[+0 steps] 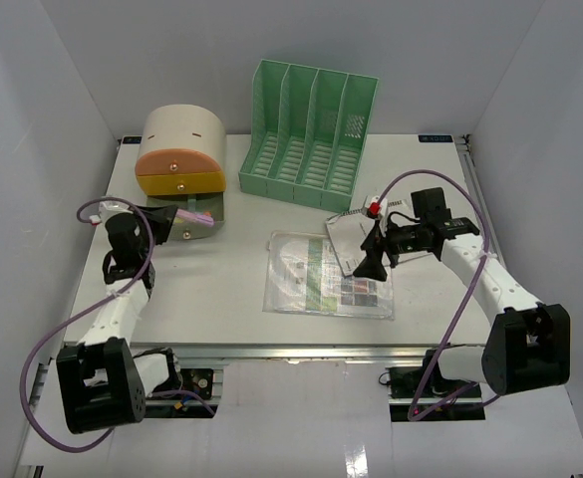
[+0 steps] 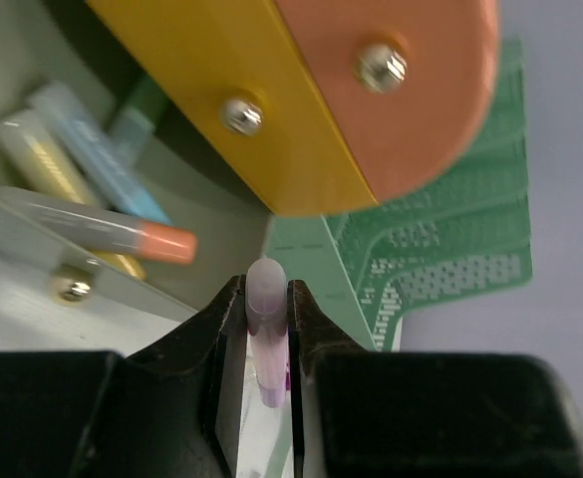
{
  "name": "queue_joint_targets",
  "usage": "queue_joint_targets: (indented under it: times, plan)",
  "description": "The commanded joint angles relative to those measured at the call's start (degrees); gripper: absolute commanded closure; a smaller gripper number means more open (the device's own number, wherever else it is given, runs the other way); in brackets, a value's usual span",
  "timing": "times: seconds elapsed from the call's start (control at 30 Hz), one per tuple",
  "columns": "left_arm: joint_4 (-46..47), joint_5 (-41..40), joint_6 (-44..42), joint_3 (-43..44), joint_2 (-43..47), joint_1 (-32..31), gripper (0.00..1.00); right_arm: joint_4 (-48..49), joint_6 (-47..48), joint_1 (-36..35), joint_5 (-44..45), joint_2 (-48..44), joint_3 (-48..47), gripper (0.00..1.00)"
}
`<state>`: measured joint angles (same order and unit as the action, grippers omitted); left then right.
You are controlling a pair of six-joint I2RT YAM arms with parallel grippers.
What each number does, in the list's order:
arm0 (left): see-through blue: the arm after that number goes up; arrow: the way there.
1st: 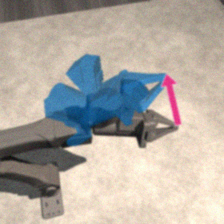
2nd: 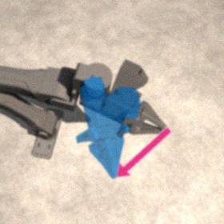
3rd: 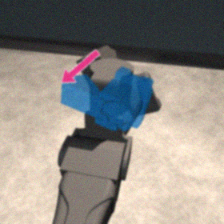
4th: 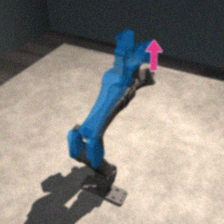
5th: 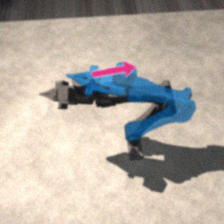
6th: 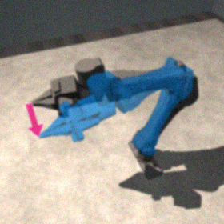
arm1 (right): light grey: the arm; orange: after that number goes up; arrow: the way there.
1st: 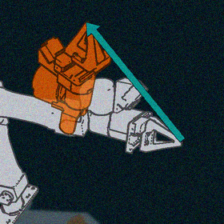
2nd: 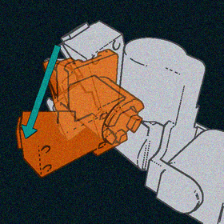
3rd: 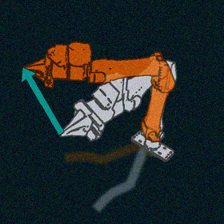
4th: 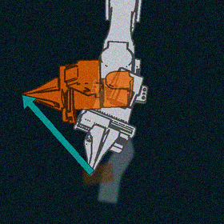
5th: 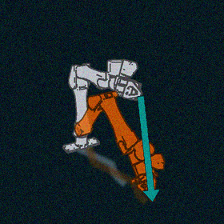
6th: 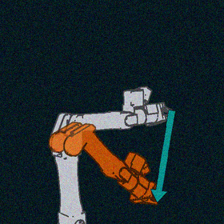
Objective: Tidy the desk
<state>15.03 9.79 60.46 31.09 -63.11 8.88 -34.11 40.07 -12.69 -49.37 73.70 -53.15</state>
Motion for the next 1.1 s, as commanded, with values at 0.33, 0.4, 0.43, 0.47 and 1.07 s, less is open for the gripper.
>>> queue_joint_targets:
  times: [0.33,0.4,0.43,0.47,1.07]
  plan:
    - [2.13,9.44,0.53,8.38,-15.14,7.05,0.34,4.86,1.76,15.62,-9.7,-5.44,7.44,0.1]
    - [3.0,10.18,0.18,8.01,-14.82,7.58,0.27,5.93,1.05,15.86,-9.26,-6.39,8.07,0.1]
    - [3.26,10.38,0.18,7.8,-14.41,7.94,0.25,6.44,0.85,15.91,-9.2,-6.65,8.28,0.1]
    - [3.46,10.55,0.18,7.64,-14.15,8.17,0.23,6.77,0.72,15.98,-9.17,-6.85,8.44,0.1]
    - [-10.12,21.21,-22.39,9.88,-6.1,9.5,0.23,7.04,0.53,16.47,-9.35,-7.34,9.11,0.1]
